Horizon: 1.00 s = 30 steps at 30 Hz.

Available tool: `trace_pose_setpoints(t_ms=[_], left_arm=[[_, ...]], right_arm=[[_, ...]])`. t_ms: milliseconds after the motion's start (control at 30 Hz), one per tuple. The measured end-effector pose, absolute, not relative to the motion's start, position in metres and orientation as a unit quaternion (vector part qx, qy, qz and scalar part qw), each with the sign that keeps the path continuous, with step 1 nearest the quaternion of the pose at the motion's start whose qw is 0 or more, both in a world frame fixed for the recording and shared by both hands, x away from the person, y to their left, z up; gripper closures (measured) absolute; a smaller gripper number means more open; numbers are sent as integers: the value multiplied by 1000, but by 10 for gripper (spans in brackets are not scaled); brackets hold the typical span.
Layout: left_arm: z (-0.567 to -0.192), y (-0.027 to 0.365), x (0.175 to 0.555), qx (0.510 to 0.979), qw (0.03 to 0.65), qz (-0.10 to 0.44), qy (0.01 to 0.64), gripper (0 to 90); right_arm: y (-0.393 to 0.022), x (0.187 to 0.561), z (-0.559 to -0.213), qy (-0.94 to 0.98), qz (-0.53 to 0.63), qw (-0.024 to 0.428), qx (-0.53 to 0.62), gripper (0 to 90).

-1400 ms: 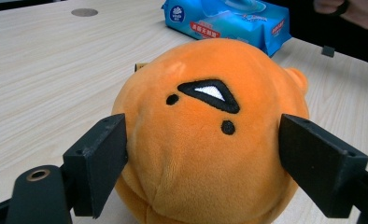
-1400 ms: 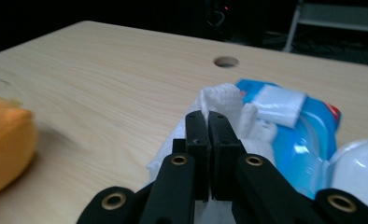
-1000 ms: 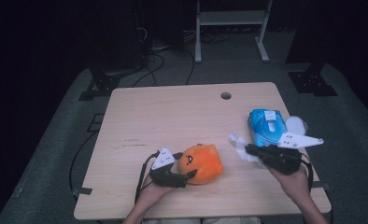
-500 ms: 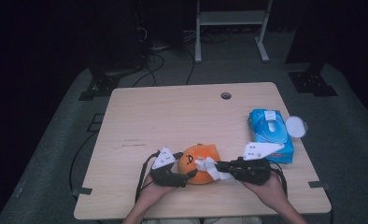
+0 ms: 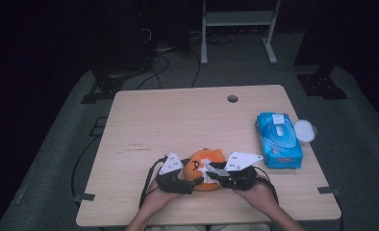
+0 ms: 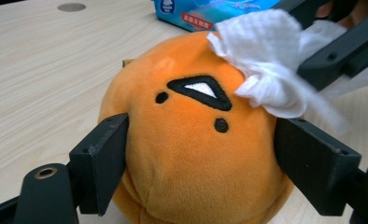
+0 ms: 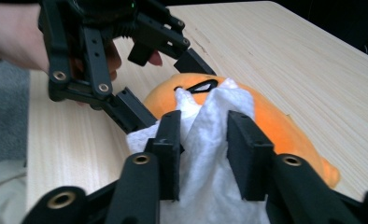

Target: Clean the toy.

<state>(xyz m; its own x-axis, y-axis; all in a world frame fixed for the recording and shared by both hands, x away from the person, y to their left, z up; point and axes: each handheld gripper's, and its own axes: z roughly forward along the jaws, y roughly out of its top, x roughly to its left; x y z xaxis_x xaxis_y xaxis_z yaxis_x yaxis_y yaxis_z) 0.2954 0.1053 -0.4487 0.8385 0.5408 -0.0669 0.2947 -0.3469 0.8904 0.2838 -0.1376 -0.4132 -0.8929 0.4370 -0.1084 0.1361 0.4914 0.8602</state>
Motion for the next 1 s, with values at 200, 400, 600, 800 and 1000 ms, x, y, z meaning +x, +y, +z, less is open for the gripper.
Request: trace_pose_setpoints(t_ms=[200, 400, 600, 800, 1000], left_arm=[[-451, 107, 298, 816, 507, 103, 257, 194], [-453, 108, 300, 815, 510, 101, 258, 200], [-453, 108, 300, 813, 509, 105, 262, 205], [-454, 108, 301, 813, 508, 108, 261, 205], [-455, 108, 301, 814, 506, 112, 263, 205]], right_arm=[[-133, 285, -426, 844, 473, 199, 156, 645], [-131, 286, -426, 845, 458, 215, 172, 784], [-144, 286, -421, 838, 461, 220, 191, 817], [-162, 287, -421, 837, 453, 222, 213, 820], [-163, 278, -418, 844, 438, 234, 205, 822]])
